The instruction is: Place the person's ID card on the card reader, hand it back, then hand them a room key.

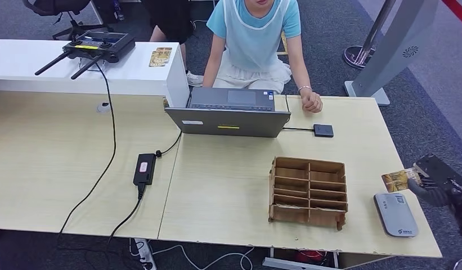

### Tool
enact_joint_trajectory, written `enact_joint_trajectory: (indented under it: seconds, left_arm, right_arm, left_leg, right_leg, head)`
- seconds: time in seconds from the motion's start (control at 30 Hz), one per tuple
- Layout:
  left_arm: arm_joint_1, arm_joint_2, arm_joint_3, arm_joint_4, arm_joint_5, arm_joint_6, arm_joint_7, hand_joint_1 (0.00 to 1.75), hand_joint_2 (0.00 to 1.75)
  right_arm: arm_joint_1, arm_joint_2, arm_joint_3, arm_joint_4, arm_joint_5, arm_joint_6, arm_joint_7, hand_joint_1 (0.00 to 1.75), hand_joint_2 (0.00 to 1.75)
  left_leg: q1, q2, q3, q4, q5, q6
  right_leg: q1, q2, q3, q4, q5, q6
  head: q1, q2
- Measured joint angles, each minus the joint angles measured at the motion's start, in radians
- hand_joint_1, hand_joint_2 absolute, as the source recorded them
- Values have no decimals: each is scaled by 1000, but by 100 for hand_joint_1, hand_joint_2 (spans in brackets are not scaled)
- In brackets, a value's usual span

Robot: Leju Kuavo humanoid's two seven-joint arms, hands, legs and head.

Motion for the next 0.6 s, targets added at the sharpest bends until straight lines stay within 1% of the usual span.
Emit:
enact_joint_trajectory:
  seconds: [0.1,0.17,0.3,0.43,0.6]
  left_arm:
    - [1,-2,-2,0,0,4,0,0,0]
    - [2,-4,-5,0,0,6,0,0,0]
    - [2,-4,-11,0,0,10,0,0,0]
    - [-1,-5,-16,0,0,13,-1,0,0]
    - [-2,-7,-19,0,4,17,-1,0,0]
  right_arm:
    - [33,-29,-15,-53,-35,-19,-10,175,175]
    - [77,-55,-56,-98,-56,-24,-19,175,175]
    - [124,-76,-145,-163,-3,-36,-28,175,175]
    - [116,-77,-179,-209,81,-69,-30,175,175]
    - [45,-60,-171,-247,189,-110,-20,175,175]
  left_leg:
    - [0,-4,-1,1,0,0]
    - [0,-6,-2,1,0,1]
    - [0,-2,-2,0,-1,1]
    - [0,1,-2,0,-1,2]
    - [0,2,-1,0,0,1]
  right_leg:
    - [0,-4,0,0,-1,1]
    - [0,-6,0,0,-1,2]
    - [0,-1,0,0,-1,2]
    - [-1,1,0,0,-1,2]
    - [0,2,0,0,0,1]
  head:
    - [0,0]
    - [0,0]
    - [0,0]
    - [0,0]
    - [0,0]
